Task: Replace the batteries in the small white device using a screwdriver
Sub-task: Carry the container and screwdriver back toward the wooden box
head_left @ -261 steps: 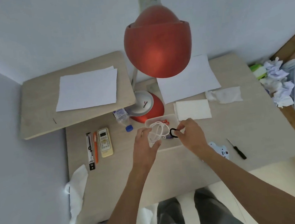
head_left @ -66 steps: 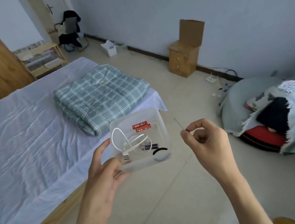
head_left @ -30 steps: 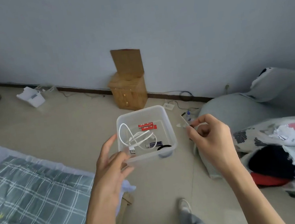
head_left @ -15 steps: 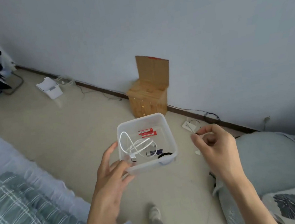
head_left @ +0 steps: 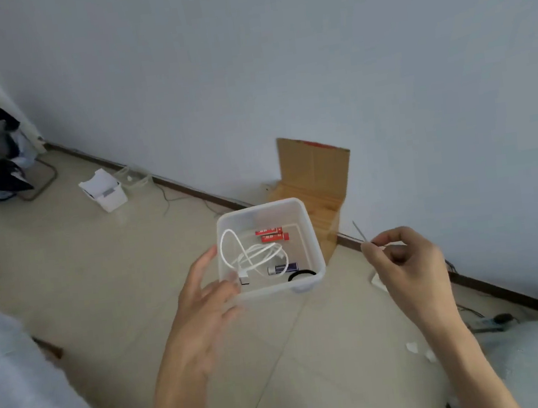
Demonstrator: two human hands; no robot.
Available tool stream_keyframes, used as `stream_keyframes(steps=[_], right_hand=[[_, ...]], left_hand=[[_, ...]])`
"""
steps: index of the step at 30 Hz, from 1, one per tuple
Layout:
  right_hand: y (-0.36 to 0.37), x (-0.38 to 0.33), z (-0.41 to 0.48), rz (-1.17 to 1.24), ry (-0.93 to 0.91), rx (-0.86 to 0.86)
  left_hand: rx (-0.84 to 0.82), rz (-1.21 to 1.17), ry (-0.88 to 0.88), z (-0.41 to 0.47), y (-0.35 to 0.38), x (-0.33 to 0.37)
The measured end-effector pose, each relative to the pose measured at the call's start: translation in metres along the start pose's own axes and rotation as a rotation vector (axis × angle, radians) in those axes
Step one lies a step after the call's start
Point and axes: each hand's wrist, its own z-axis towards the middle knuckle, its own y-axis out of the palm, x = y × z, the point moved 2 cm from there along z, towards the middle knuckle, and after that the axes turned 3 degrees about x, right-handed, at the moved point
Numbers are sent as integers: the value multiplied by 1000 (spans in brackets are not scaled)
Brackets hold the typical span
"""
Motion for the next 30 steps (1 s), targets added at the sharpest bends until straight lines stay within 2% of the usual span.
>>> stream_keyframes(steps=[7,15,22,30], right_hand=[[76,11,97,-18,58,-43],[153,31,266,3,92,-26],[188,29,418,6,86,8],[225,54,506,-4,199,64]], left_hand=[[2,-9,-60,114,4,28],[-85,-4,-135,282,51,57],[-137,-104,-228,417,103,87],[-230,-44,-324,528,138,102]])
